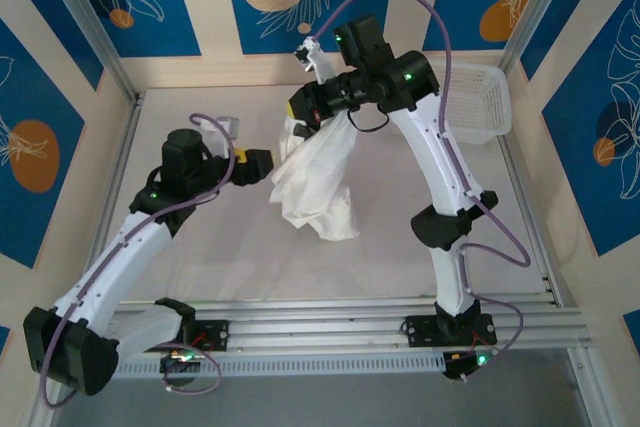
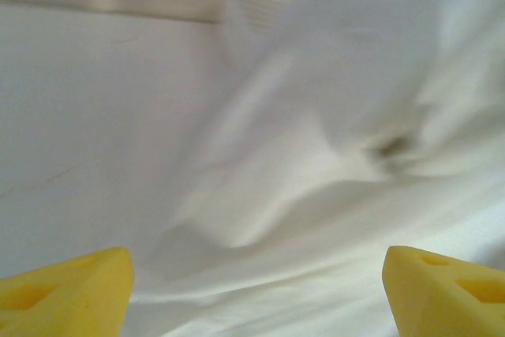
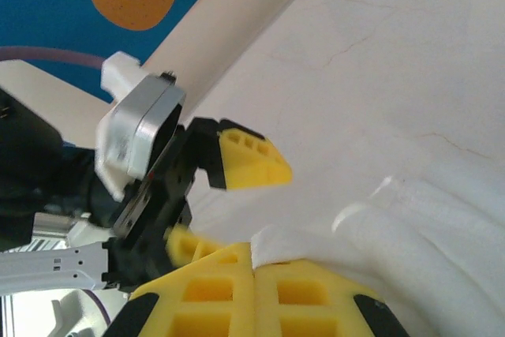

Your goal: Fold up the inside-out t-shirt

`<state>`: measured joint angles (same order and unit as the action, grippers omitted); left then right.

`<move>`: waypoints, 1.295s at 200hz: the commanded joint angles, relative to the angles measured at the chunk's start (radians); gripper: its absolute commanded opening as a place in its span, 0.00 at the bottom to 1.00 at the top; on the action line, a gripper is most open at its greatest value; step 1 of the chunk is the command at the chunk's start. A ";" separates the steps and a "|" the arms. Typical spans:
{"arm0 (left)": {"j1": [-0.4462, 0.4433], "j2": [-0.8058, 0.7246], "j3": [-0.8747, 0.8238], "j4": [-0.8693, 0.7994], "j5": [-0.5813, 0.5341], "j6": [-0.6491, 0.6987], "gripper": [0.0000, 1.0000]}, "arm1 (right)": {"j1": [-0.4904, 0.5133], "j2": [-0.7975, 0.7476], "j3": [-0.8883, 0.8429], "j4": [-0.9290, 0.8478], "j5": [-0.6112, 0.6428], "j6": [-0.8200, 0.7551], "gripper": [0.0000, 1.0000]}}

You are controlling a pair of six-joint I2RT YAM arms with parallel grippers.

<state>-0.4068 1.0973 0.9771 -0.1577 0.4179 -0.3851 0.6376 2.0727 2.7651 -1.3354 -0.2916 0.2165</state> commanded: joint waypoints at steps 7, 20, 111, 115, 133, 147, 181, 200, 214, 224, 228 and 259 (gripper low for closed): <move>-0.075 0.083 0.079 0.043 0.147 0.150 0.81 | 0.017 0.000 0.033 0.000 -0.052 -0.016 0.00; -0.096 0.117 0.124 0.036 0.119 0.162 0.78 | 0.022 0.000 0.026 -0.001 -0.054 -0.010 0.00; -0.096 0.087 0.205 0.001 -0.072 0.051 0.00 | -0.030 -0.030 -0.102 -0.039 -0.012 -0.028 0.00; -0.097 0.082 0.209 -0.006 -0.063 0.053 0.00 | -0.033 -0.035 -0.117 -0.033 -0.002 -0.027 0.00; -0.108 0.073 0.199 -0.003 0.041 0.099 0.00 | -0.056 -0.062 -0.171 0.021 -0.001 0.006 0.00; -0.162 0.102 0.166 -0.026 0.073 0.184 0.00 | -0.077 -0.073 -0.169 0.064 -0.003 0.068 0.00; -0.393 0.280 0.129 -0.047 -0.009 0.283 0.00 | -0.104 -0.048 -0.066 0.118 0.036 0.214 0.00; -0.459 0.385 0.134 -0.033 -0.111 0.289 0.00 | -0.109 0.037 0.114 0.080 0.024 0.317 0.00; -0.461 0.433 0.116 -0.006 -0.187 0.265 0.00 | -0.121 0.153 0.375 0.004 0.000 0.360 0.00; -0.458 0.448 0.082 0.009 -0.296 0.251 0.00 | -0.148 0.107 0.300 0.057 -0.037 0.388 0.00; -0.456 0.453 0.065 0.017 -0.339 0.247 0.00 | -0.159 0.099 0.296 0.059 -0.041 0.389 0.00; -0.393 0.393 -0.112 0.134 -0.389 0.178 0.39 | -0.211 0.083 0.381 -0.032 0.044 0.292 0.00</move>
<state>-0.8471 1.5558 0.9688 -0.1265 0.1268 -0.1642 0.4683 2.1780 3.0913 -1.3102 -0.2768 0.5354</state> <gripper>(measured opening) 0.203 0.046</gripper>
